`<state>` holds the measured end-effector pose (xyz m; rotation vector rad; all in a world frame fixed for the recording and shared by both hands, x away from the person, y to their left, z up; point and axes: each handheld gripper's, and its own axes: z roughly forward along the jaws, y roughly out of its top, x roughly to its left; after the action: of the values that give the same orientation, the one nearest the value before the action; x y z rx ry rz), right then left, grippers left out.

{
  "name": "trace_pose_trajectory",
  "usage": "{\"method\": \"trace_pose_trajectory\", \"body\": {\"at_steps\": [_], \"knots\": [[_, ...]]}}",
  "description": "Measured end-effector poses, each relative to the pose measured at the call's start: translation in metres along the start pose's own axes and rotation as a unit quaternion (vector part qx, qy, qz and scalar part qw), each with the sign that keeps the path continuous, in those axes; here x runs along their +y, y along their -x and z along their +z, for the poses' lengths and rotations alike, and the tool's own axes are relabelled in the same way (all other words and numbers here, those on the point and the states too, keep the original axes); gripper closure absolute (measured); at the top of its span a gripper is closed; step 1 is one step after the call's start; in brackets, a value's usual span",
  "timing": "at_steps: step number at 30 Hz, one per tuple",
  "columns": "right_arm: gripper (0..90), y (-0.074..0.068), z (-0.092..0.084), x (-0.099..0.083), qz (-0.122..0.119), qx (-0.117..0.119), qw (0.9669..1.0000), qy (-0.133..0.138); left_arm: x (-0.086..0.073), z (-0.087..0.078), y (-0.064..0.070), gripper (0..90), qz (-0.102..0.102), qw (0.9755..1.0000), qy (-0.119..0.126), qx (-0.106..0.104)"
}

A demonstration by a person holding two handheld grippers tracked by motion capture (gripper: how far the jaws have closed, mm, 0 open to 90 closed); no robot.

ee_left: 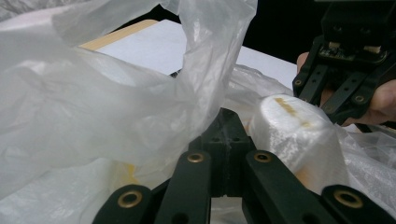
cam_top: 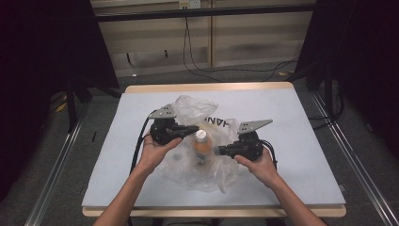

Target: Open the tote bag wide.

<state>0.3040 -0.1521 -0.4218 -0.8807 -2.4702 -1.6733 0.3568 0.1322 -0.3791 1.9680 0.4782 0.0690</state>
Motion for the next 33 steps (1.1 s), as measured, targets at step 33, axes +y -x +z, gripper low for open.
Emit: {"method": "trace_pose_trajectory", "body": {"at_steps": [33], "knots": [[90.0,0.035,0.029,-0.043,0.02,-0.076,0.9927,-0.091,-0.096,0.029,-0.006,90.0,-0.014,0.9854,-0.169,0.005]]}}
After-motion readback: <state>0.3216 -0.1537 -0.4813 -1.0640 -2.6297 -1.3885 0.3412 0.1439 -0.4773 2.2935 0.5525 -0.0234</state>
